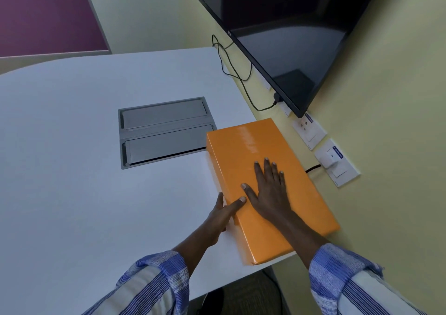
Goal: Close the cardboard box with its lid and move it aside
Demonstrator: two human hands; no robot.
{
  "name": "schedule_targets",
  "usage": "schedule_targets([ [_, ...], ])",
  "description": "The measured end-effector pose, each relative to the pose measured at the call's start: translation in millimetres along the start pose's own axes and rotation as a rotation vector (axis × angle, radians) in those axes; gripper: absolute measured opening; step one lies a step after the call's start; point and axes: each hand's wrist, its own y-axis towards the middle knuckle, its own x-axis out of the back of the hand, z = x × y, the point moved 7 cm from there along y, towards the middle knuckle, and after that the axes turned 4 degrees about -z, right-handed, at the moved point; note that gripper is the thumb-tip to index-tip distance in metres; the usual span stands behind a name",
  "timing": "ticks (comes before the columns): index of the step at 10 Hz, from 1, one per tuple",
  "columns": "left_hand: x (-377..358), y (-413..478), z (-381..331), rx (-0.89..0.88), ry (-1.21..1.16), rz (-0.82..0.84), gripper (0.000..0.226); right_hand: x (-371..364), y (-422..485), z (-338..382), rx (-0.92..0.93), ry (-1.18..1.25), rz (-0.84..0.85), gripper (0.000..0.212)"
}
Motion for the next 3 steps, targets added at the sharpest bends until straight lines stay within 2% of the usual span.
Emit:
schedule_targets([
  [1,25.7,-10.1,-1.5,0.014,0.064,-0.035,0.122,7.8,-1.2,18.8,-0.022,0.082,-0.036,0.083],
  [2,73.4,-27.9,-2.2,-0.021,0.13,-0.117,0.12,11.1,-5.9,61.8,0.03,0.124,-0.095,0.082],
  [3,126.4,-45.8,1.9,-0.068,0.204,-0.209,0.098,2.5,-11.2,117.0,0.107,0.146,-0.113,0.083],
])
